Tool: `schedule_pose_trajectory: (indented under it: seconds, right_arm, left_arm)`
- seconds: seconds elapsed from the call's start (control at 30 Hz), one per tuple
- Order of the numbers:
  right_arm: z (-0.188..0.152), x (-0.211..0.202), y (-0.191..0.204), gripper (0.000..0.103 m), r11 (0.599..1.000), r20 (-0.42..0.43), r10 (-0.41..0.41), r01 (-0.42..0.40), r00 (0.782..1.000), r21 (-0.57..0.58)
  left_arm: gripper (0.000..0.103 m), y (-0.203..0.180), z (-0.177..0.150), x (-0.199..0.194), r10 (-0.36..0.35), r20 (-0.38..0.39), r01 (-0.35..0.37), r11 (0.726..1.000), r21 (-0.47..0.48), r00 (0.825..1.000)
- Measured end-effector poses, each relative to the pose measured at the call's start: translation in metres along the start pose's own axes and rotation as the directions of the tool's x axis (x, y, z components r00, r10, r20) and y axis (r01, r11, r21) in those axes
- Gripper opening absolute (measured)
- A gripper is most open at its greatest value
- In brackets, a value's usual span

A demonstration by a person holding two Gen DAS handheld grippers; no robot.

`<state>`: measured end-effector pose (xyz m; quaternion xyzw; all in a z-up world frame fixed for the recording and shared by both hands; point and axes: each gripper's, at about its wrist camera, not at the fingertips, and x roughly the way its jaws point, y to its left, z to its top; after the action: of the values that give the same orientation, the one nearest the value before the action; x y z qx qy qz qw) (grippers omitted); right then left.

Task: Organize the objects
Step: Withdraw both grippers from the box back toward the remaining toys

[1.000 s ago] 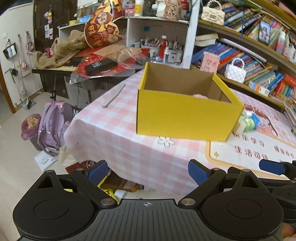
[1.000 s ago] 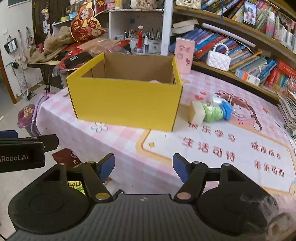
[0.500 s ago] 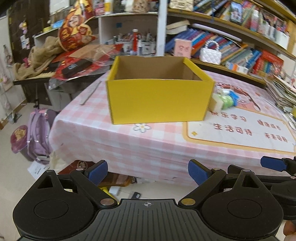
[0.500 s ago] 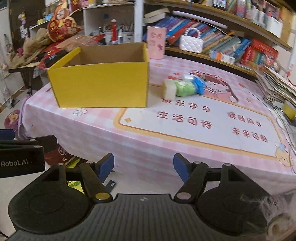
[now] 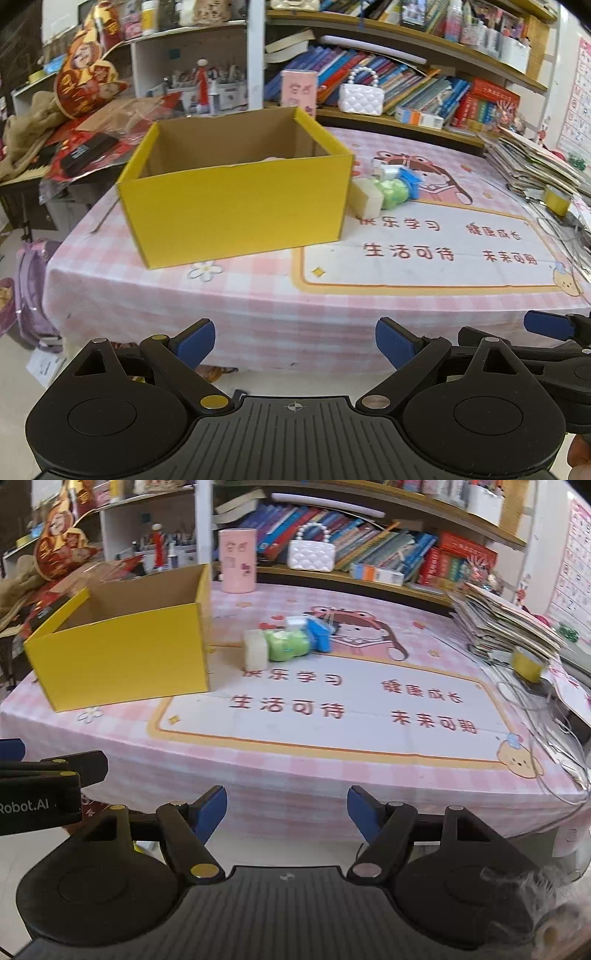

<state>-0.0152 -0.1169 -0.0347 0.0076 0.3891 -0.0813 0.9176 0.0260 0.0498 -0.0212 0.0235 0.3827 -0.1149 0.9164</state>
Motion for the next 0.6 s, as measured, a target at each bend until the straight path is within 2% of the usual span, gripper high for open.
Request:
schedule_pose_trajectory:
  seconds: [0.27, 0.6]
  right_arm:
    - [0.008, 0.012, -0.033, 0.072, 0.998, -0.013, -0.045, 0.045, 0.999, 0.032]
    - [0.029, 0.045, -0.074, 0.074, 0.998, -0.064, -0.056, 0.058, 0.996, 0.026]
  left_arm:
    - [0.096, -0.03, 0.016, 0.021, -0.045, -0.017, 0.045, 0.998, 0.031, 0.999]
    - [0.097, -0.067, 0.039, 0.058, -0.072, -0.061, 0.074, 0.997, 0.024, 0.996]
